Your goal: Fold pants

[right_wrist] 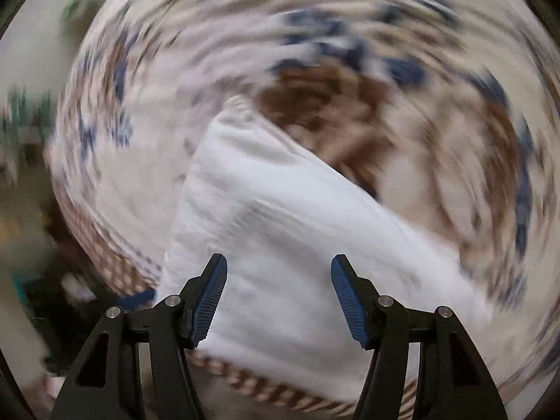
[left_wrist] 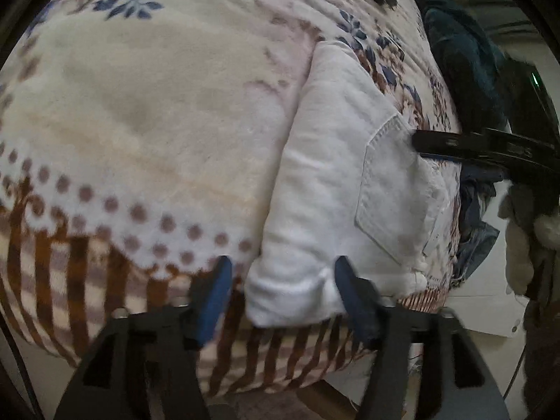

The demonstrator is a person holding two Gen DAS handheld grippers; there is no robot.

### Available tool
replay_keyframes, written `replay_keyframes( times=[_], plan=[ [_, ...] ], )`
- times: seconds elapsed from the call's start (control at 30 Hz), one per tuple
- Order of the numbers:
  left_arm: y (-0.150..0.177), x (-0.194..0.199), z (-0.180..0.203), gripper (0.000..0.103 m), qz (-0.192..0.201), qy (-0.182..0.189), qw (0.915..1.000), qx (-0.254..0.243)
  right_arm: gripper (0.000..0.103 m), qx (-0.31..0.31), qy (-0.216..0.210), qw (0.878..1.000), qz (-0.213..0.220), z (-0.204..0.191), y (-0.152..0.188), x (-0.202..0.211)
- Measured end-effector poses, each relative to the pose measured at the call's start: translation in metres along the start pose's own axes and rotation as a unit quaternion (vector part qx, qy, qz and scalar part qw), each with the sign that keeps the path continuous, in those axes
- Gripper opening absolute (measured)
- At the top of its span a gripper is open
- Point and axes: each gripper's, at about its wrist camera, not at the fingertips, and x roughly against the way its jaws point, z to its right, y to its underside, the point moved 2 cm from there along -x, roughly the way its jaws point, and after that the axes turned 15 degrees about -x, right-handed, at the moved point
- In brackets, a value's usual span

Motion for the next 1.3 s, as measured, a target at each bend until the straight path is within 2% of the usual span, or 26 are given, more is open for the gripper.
replay_keyframes(
  times=[0.1, 0.17, 0.2, 0.23, 0.33, 0.43, 0.47, 0.5, 0.53, 0.57, 0.6, 0.63, 0.7, 0.8, 0.9, 0.97, 1.03, 1.07, 1.13, 1.17, 1.23, 1.27, 1.3],
  plan=[
    [0.000, -0.029, 0.002, 0.060, -0.039, -0.007, 0.9992, -0.011, 0.063, 0.062, 0.068, 0.995, -0.023, -0.016, -0.006, -0.031],
    [0.014, -0.040, 0.001, 0.060, -0.060, -0.003, 0.9981, -0.011, 0.060, 0.063, 0.086, 0.994, -0.029, -0.016, -0.011, -0.041],
    [0.024, -0.044, 0.001, 0.060, -0.071, -0.003, 0.9974, -0.013, 0.053, 0.060, 0.094, 0.993, -0.030, -0.016, -0.014, -0.047],
    [0.032, -0.044, 0.000, 0.060, -0.074, -0.001, 0.9972, -0.011, 0.050, 0.055, 0.096, 0.993, -0.032, -0.015, -0.017, -0.049],
    [0.049, -0.036, -0.004, 0.058, -0.081, 0.010, 0.9966, 0.012, 0.050, 0.028, 0.073, 0.996, -0.037, -0.012, -0.023, -0.046],
    [0.040, -0.012, -0.006, 0.060, -0.058, 0.007, 0.9974, 0.040, 0.053, 0.012, 0.048, 0.998, -0.035, -0.005, -0.022, -0.031],
    [0.036, -0.003, -0.006, 0.060, -0.049, 0.003, 0.9978, 0.044, 0.055, 0.000, 0.035, 0.999, -0.031, -0.001, -0.020, -0.024],
    [0.027, 0.008, -0.005, 0.062, -0.034, 0.000, 0.9985, 0.044, 0.065, -0.015, 0.019, 0.999, -0.021, 0.006, -0.017, -0.013],
    [0.021, 0.014, -0.004, 0.070, -0.023, 0.000, 0.9989, 0.040, 0.080, -0.036, -0.001, 0.999, -0.004, 0.015, -0.014, 0.000],
    [0.010, 0.020, 0.000, 0.077, -0.005, 0.004, 0.9994, 0.035, 0.087, -0.057, -0.019, 0.998, 0.018, 0.029, -0.007, 0.012],
    [0.000, 0.022, 0.003, 0.093, 0.007, 0.008, 0.9995, 0.029, 0.092, -0.082, -0.038, 0.994, 0.055, 0.045, 0.003, 0.028],
    [-0.012, 0.020, 0.005, 0.099, 0.010, 0.008, 0.9997, 0.023, 0.092, -0.104, -0.049, 0.990, 0.086, 0.062, 0.012, 0.038],
    [-0.037, 0.013, 0.007, 0.099, 0.009, 0.002, 0.9998, 0.015, 0.092, -0.152, -0.055, 0.980, 0.115, 0.097, 0.029, 0.045],
    [-0.065, 0.002, 0.010, 0.099, 0.025, 0.015, 0.9996, -0.003, 0.092, -0.262, -0.101, 0.954, 0.107, 0.161, 0.069, 0.024],
    [-0.087, -0.033, 0.013, 0.099, -0.005, 0.036, 0.9991, -0.022, 0.092, -0.326, -0.156, 0.928, 0.090, 0.211, 0.103, -0.018],
    [-0.094, -0.060, 0.011, 0.099, -0.032, 0.048, 0.9979, -0.030, 0.092, -0.330, -0.192, 0.921, 0.080, 0.223, 0.113, -0.044],
    [-0.095, -0.078, 0.011, 0.099, -0.052, 0.051, 0.9968, -0.035, 0.092, -0.336, -0.269, 0.899, 0.076, 0.227, 0.119, -0.074],
    [-0.092, -0.082, 0.011, 0.099, -0.055, 0.049, 0.9965, -0.040, 0.092, -0.336, -0.328, 0.880, 0.072, 0.228, 0.120, -0.087],
    [-0.087, -0.078, 0.008, 0.099, -0.049, 0.048, 0.9966, -0.045, 0.093, -0.314, -0.387, 0.865, 0.064, 0.222, 0.119, -0.103],
    [-0.085, -0.076, 0.008, 0.099, -0.043, 0.049, 0.9969, -0.045, 0.094, -0.300, -0.402, 0.862, 0.063, 0.216, 0.118, -0.109],
    [-0.080, -0.072, 0.006, 0.098, -0.038, 0.051, 0.9968, -0.049, 0.094, -0.270, -0.414, 0.867, 0.067, 0.207, 0.113, -0.116],
    [-0.077, -0.070, 0.008, 0.094, -0.034, 0.052, 0.9964, -0.057, 0.094, -0.256, -0.415, 0.871, 0.062, 0.203, 0.109, -0.123],
    [-0.075, -0.068, 0.011, 0.079, -0.031, 0.049, 0.9961, -0.066, 0.093, -0.250, -0.412, 0.874, 0.059, 0.201, 0.106, -0.126]
  ],
)
